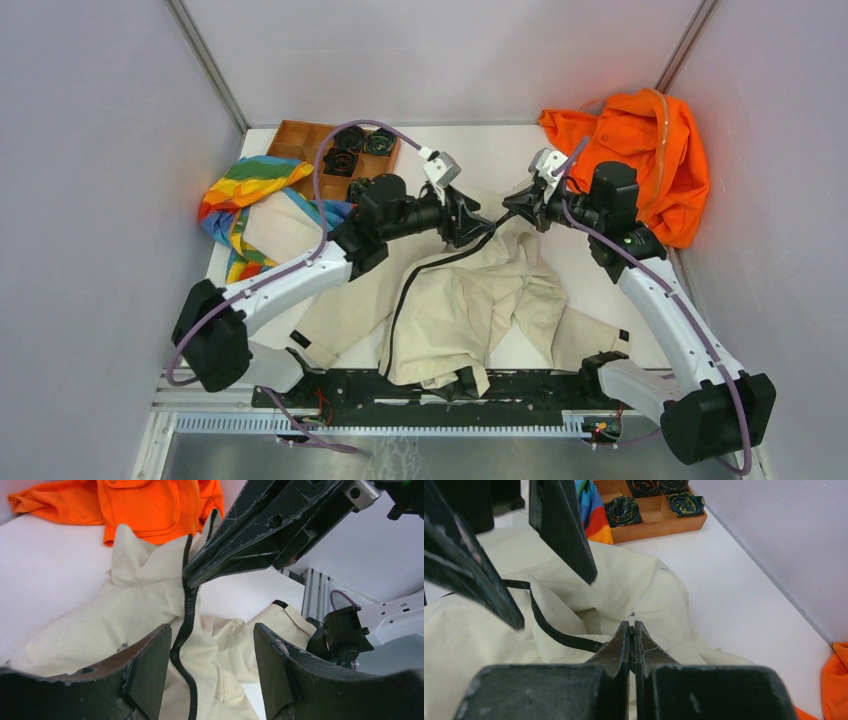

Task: Zip up the jacket
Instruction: Zip the zipper on the jacket.

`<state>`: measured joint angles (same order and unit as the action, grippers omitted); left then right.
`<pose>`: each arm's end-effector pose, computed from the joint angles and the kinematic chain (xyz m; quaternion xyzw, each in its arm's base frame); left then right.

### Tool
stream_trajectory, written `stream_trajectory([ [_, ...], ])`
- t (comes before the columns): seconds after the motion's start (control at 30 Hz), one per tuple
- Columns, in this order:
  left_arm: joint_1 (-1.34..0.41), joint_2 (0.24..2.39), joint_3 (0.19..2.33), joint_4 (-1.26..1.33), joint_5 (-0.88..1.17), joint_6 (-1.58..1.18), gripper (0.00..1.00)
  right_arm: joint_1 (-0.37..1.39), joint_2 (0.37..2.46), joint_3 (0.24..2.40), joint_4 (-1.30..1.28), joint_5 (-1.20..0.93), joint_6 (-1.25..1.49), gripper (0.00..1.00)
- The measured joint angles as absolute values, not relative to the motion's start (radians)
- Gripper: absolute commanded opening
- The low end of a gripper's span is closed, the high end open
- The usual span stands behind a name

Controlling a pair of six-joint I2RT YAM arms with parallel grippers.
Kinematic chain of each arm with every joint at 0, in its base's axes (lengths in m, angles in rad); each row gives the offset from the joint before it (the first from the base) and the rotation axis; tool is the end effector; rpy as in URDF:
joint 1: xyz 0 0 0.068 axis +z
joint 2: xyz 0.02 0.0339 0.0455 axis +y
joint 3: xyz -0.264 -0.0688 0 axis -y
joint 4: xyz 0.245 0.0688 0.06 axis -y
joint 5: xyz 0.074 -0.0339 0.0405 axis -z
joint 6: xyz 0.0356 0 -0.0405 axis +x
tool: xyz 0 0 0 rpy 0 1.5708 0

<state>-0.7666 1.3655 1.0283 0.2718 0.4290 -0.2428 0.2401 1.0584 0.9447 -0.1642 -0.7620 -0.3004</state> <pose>0.2227 -0.2350 0.3406 0.3252 0.6511 -0.4590 0.5095 0.2241 0.0802 0.3480 -0.4137 0.6543 0.2798 0.5679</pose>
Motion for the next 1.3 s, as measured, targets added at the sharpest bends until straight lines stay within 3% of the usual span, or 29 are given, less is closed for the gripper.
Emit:
stream_trajectory([
  [0.47,-0.859,1.577,1.053,0.512,0.366,-0.096,0.63,0.240,1.061,0.945,-0.148,-0.787,-0.232,0.00],
  [0.9,-0.855,1.648,1.053,0.654,0.371,-0.099,0.21,0.239,1.072,0.950,-0.142,-0.817,-0.211,0.03],
  [1.03,-0.851,1.654,1.053,0.670,0.376,-0.103,0.03,0.236,1.076,0.958,-0.137,-0.814,-0.199,0.15],
  [1.17,-0.848,1.657,1.053,0.683,0.376,-0.103,0.02,0.230,1.078,0.969,-0.136,-0.810,-0.187,0.29],
  [1.3,-0.848,1.657,1.050,0.691,0.379,-0.103,0.02,0.207,1.082,0.977,-0.130,-0.825,-0.154,0.54],
])
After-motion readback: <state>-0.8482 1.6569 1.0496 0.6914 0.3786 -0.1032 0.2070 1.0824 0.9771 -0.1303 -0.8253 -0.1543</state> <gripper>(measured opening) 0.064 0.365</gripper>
